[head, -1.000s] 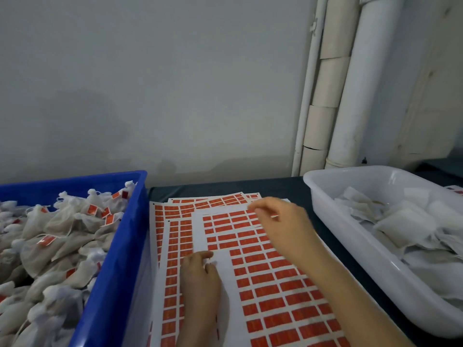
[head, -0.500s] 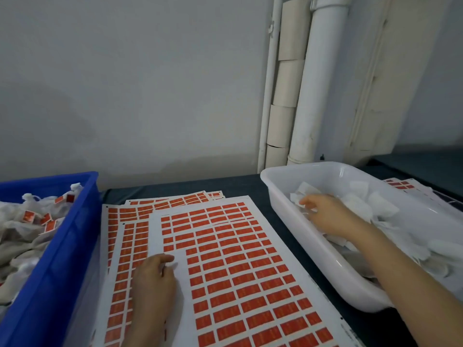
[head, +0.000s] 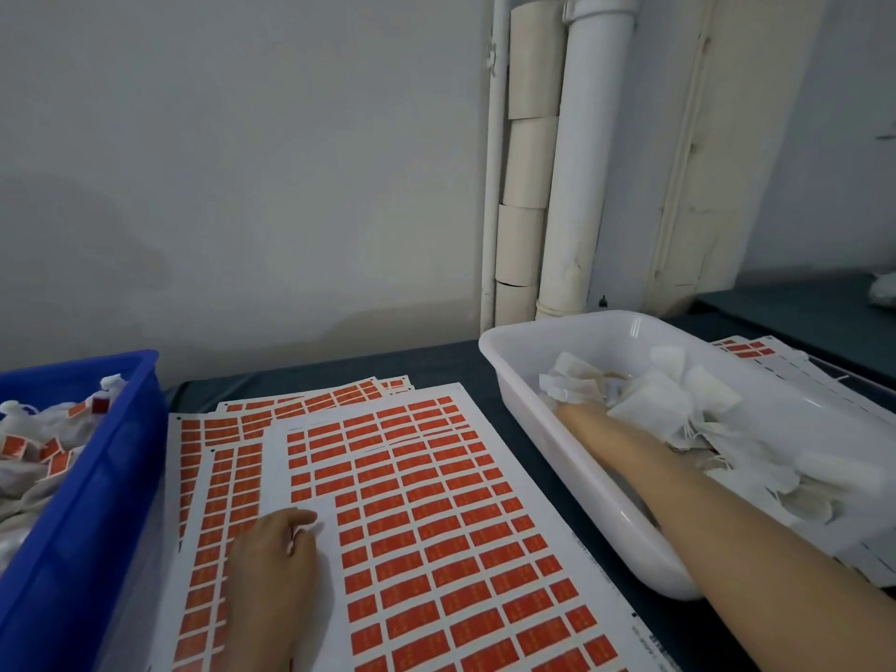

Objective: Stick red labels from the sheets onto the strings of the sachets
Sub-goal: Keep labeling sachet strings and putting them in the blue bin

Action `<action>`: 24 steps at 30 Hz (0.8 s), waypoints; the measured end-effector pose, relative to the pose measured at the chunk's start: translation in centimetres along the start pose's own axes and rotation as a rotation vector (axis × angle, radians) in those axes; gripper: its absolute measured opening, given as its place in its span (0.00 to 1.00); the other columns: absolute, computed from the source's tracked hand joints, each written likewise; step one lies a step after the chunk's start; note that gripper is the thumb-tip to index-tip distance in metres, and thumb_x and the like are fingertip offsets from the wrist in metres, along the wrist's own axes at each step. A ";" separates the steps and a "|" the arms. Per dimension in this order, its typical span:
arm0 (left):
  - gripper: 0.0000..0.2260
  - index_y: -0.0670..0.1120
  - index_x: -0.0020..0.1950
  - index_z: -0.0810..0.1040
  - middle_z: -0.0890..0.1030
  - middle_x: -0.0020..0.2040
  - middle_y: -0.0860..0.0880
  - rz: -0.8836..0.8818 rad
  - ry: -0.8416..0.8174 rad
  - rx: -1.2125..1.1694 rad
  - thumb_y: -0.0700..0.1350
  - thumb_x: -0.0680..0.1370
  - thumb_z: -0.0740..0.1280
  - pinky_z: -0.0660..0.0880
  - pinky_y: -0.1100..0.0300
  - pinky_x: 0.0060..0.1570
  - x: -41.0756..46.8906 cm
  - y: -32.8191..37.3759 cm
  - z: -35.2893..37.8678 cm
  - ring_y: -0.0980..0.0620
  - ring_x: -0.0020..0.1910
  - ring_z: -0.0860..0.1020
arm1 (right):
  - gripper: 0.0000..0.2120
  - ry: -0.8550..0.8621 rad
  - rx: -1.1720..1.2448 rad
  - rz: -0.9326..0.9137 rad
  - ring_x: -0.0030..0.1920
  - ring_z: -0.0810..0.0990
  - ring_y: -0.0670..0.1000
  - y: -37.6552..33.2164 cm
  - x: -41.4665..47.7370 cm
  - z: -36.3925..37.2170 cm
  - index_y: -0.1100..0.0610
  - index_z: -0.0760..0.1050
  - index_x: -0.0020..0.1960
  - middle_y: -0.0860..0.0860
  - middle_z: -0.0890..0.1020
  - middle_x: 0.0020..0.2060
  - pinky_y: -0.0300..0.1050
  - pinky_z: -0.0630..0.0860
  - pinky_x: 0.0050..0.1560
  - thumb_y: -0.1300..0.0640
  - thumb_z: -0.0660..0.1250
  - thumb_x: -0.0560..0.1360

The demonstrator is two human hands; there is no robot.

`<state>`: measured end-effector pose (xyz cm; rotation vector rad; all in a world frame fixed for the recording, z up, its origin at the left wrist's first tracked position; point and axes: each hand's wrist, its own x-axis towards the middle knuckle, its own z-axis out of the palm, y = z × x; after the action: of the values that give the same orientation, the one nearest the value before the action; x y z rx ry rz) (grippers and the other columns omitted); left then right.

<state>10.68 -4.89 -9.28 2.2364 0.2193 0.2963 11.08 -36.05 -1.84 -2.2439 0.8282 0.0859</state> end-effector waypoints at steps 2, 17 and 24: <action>0.05 0.46 0.50 0.80 0.81 0.57 0.45 0.000 0.000 0.014 0.40 0.77 0.65 0.69 0.44 0.63 0.0 0.0 0.1 0.44 0.55 0.77 | 0.10 0.025 -0.072 -0.095 0.51 0.75 0.57 0.8 0.2 -0.4 0.55 0.69 0.40 0.60 0.76 0.48 0.49 0.72 0.56 0.61 0.56 0.79; 0.07 0.46 0.52 0.79 0.79 0.59 0.45 -0.037 0.002 -0.017 0.40 0.78 0.64 0.68 0.43 0.63 0.0 0.2 0.0 0.43 0.57 0.76 | 0.07 0.126 0.088 -0.366 0.34 0.78 0.49 -0.4 -4.4 -4.7 0.57 0.76 0.49 0.55 0.81 0.37 0.41 0.76 0.37 0.56 0.62 0.77; 0.11 0.49 0.59 0.77 0.76 0.64 0.47 0.029 0.079 -0.048 0.43 0.77 0.66 0.67 0.48 0.65 -0.3 1.0 -0.5 0.45 0.61 0.75 | 0.05 0.392 0.268 -0.622 0.34 0.76 0.44 -4.1 -8.5 -3.5 0.50 0.76 0.46 0.45 0.78 0.32 0.35 0.67 0.33 0.50 0.64 0.75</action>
<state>10.33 -5.22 -8.21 2.1837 0.2202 0.4020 6.16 -31.66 5.74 -2.1824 0.2717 -0.7304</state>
